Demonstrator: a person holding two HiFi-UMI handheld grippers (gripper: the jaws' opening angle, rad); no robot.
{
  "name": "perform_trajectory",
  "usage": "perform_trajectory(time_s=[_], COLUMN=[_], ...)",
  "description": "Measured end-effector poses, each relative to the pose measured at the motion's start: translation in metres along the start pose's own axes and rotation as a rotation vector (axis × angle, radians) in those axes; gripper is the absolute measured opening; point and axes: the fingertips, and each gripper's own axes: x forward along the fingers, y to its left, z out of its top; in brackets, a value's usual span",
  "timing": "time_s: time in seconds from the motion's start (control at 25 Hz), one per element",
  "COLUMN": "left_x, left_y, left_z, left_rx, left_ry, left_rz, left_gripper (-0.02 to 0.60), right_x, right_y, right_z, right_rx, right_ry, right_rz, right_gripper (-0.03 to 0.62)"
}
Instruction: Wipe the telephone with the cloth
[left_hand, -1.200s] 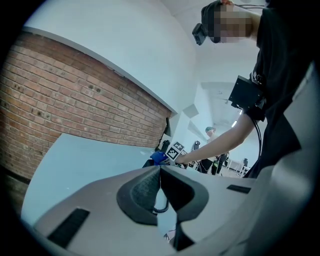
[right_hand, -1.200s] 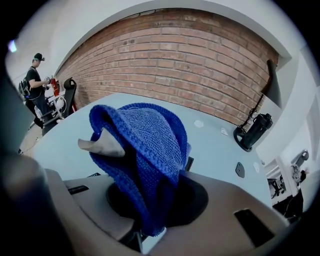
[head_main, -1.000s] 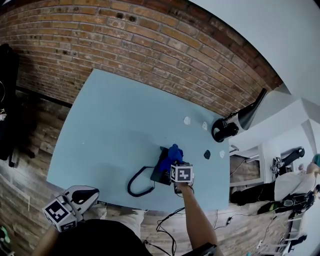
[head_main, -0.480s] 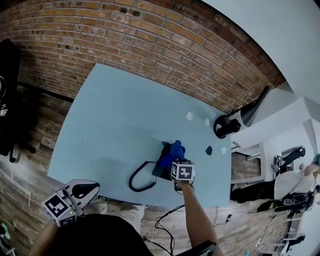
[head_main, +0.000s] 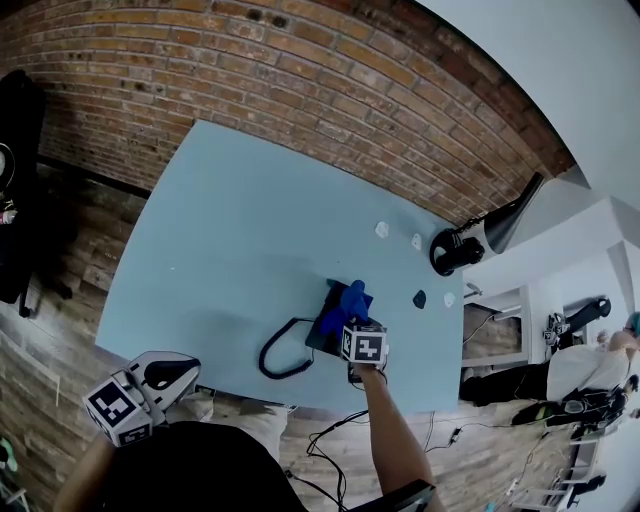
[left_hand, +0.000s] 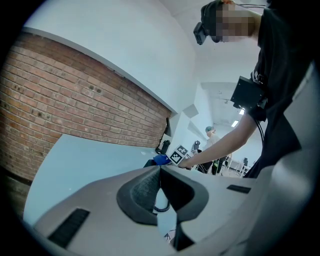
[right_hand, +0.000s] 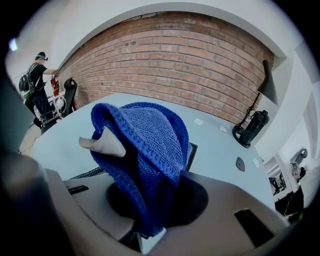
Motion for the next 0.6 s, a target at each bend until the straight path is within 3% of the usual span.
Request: perform_trajectory(time_s=[0.6], left_x=[0.001], left_y=[-0.002], left_z=[-0.006], left_rx=[0.010], left_ry=[0.022], left_rz=[-0.007], left_gripper=[0.012], right_x=[-0.007], right_y=[0.014], right_z=[-0.029], right_rx=[0.018], right_ry=[-0.017], right_rz=[0.014], right_gripper=[0.091])
